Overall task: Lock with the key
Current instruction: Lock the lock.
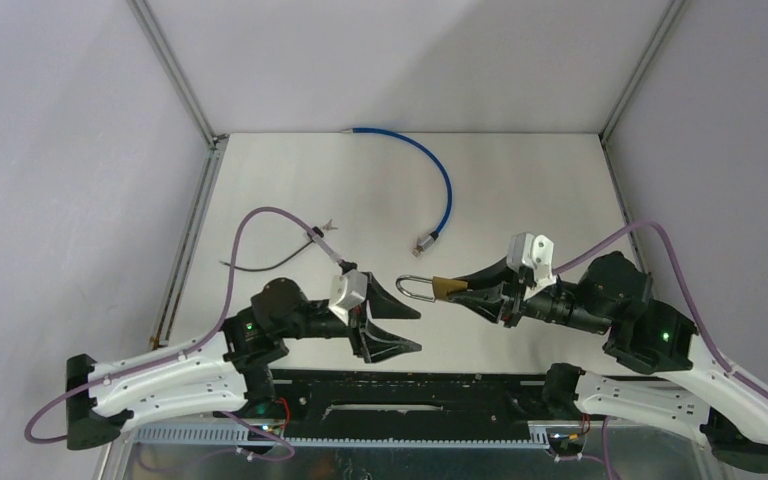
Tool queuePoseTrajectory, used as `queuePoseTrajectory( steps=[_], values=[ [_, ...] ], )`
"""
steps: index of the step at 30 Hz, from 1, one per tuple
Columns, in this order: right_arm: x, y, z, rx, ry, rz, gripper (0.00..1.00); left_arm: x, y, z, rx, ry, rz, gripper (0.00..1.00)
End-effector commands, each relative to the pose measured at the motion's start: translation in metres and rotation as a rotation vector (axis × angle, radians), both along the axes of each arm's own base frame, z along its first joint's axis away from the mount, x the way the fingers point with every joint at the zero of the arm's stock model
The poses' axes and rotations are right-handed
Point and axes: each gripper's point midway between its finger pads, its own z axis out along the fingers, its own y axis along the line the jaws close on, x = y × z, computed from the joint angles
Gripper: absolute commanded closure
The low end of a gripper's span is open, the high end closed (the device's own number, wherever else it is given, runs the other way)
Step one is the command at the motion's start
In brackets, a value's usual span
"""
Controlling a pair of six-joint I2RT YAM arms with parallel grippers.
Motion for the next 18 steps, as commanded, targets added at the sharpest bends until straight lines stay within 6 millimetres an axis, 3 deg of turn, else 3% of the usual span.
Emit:
queuePoseTrajectory(
  steps=[1, 11, 18],
  values=[
    [-0.005, -0.008, 0.055, 0.179, -0.095, 0.009, 1.0, 0.009, 0.004, 0.0, -0.022, -0.015, 0.063, 0.4],
    [-0.031, -0.016, 0.057, 0.217, -0.145, 0.123, 1.0, 0.027, 0.015, -0.001, -0.02, -0.011, 0.162, 0.39],
    [-0.033, -0.008, 0.042, 0.162, -0.124, 0.158, 1.0, 0.011, 0.015, 0.016, -0.054, -0.04, 0.06, 0.37]
  ],
)
